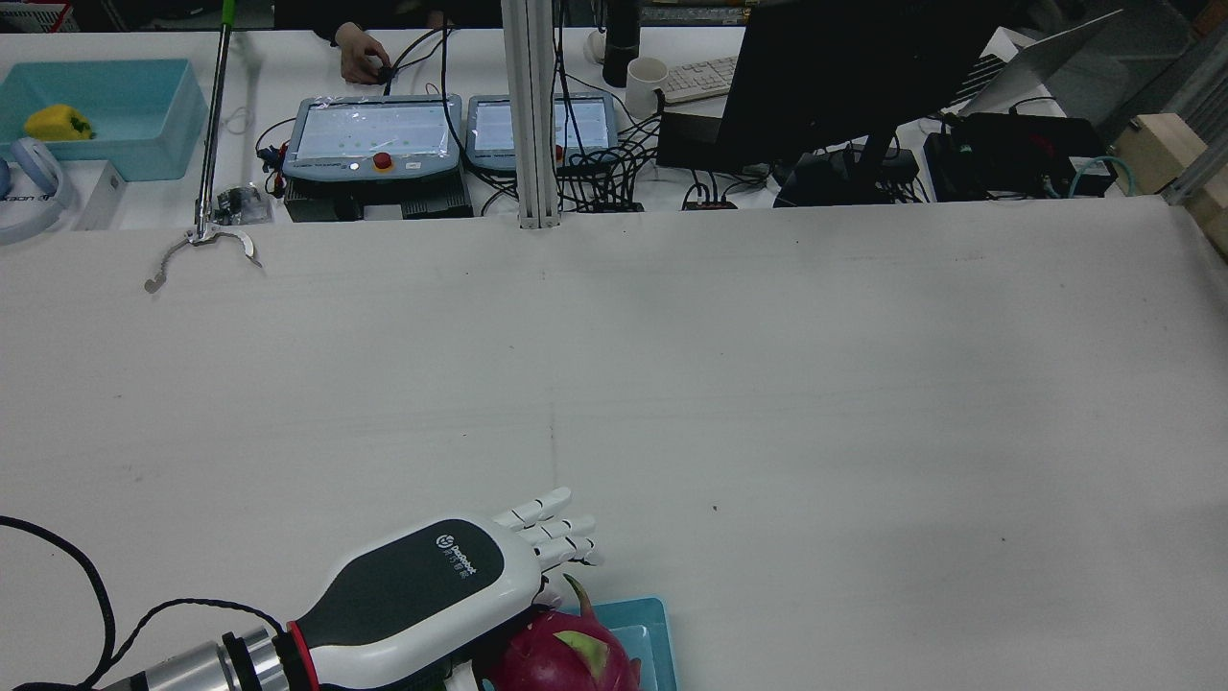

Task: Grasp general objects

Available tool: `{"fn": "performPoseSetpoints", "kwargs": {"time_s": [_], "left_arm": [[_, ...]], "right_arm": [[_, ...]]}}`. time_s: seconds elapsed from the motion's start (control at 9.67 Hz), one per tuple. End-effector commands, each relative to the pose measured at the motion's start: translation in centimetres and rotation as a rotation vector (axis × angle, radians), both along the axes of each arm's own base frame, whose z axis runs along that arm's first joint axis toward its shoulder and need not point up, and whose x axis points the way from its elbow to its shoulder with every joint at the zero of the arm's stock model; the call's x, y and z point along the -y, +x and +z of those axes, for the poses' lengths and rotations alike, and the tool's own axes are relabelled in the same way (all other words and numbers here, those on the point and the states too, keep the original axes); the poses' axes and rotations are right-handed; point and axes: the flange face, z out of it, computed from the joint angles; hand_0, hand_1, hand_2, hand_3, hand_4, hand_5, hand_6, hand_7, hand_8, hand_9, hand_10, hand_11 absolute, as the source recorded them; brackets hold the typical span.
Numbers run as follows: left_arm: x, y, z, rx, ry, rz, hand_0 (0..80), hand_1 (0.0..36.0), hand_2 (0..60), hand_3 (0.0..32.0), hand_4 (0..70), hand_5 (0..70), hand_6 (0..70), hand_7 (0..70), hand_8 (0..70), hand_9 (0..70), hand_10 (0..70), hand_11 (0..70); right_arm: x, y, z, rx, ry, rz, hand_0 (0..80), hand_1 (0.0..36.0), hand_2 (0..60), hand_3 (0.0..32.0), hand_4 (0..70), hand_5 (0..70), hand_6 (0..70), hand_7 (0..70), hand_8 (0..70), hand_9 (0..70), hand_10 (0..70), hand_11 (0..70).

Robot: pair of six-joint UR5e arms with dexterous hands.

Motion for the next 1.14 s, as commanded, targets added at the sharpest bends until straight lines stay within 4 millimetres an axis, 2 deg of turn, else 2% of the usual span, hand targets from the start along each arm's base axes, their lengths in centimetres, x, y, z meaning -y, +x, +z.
{"fn": "performPoseSetpoints", "kwargs": {"time_s": [0.0,0.1,0.21,0.41,0.62,0.72,0.83,0.93,1.03], "left_arm": [[-0.1,2.0,2.1,0.078,-0.019,0.011,9.9,0.0,0.0,0.0,24.9,32.0,6.1,17.2,12.1,2.0,1.5,0.9],[-0.1,2.1,2.5,0.099,-0.024,0.011,3.2,0.0,0.0,0.6,12.5,16.1,1.7,12.0,11.2,1.0,1.0,0.3],[-0.1,2.1,2.5,0.104,-0.025,0.011,0.0,0.0,0.0,14.4,0.2,8.6,0.0,7.9,10.5,0.1,0.2,0.0],[0.0,1.9,2.3,0.105,-0.025,0.008,0.3,0.0,0.0,20.8,0.0,5.4,0.0,7.3,10.6,0.0,0.0,0.0],[0.1,0.7,1.7,0.105,-0.032,0.004,0.0,0.0,0.0,22.6,0.0,5.3,0.0,7.1,10.8,0.0,0.0,0.0],[0.1,0.1,0.1,0.076,-0.031,0.003,0.0,0.0,0.0,24.4,0.0,5.2,0.0,7.0,10.7,0.0,0.0,0.0],[0.6,-0.1,-2.5,0.057,-0.027,-0.007,0.0,0.0,0.0,27.8,0.0,4.6,0.0,6.6,10.7,0.0,0.0,0.0],[2.2,-0.8,-5.2,0.035,-0.023,-0.043,0.0,0.0,0.0,29.2,0.0,4.1,0.0,6.7,10.8,0.0,0.0,0.0],[5.3,-1.5,-7.0,0.023,-0.027,-0.107,0.0,0.0,0.0,28.4,0.0,4.0,0.0,7.0,11.0,0.0,0.0,0.0]], "right_arm": [[0.0,0.0,0.0,0.0,0.0,0.0,0.0,0.0,0.0,0.0,0.0,0.0,0.0,0.0,0.0,0.0,0.0,0.0],[0.0,0.0,0.0,0.0,0.0,0.0,0.0,0.0,0.0,0.0,0.0,0.0,0.0,0.0,0.0,0.0,0.0,0.0],[0.0,0.0,0.0,0.0,0.0,0.0,0.0,0.0,0.0,0.0,0.0,0.0,0.0,0.0,0.0,0.0,0.0,0.0],[0.0,0.0,0.0,0.0,0.0,0.0,0.0,0.0,0.0,0.0,0.0,0.0,0.0,0.0,0.0,0.0,0.0,0.0],[0.0,0.0,0.0,0.0,0.0,0.0,0.0,0.0,0.0,0.0,0.0,0.0,0.0,0.0,0.0,0.0,0.0,0.0],[0.0,0.0,0.0,0.0,0.0,0.0,0.0,0.0,0.0,0.0,0.0,0.0,0.0,0.0,0.0,0.0,0.0,0.0],[0.0,0.0,0.0,0.0,0.0,0.0,0.0,0.0,0.0,0.0,0.0,0.0,0.0,0.0,0.0,0.0,0.0,0.0],[0.0,0.0,0.0,0.0,0.0,0.0,0.0,0.0,0.0,0.0,0.0,0.0,0.0,0.0,0.0,0.0,0.0,0.0],[0.0,0.0,0.0,0.0,0.0,0.0,0.0,0.0,0.0,0.0,0.0,0.0,0.0,0.0,0.0,0.0,0.0,0.0]]}}
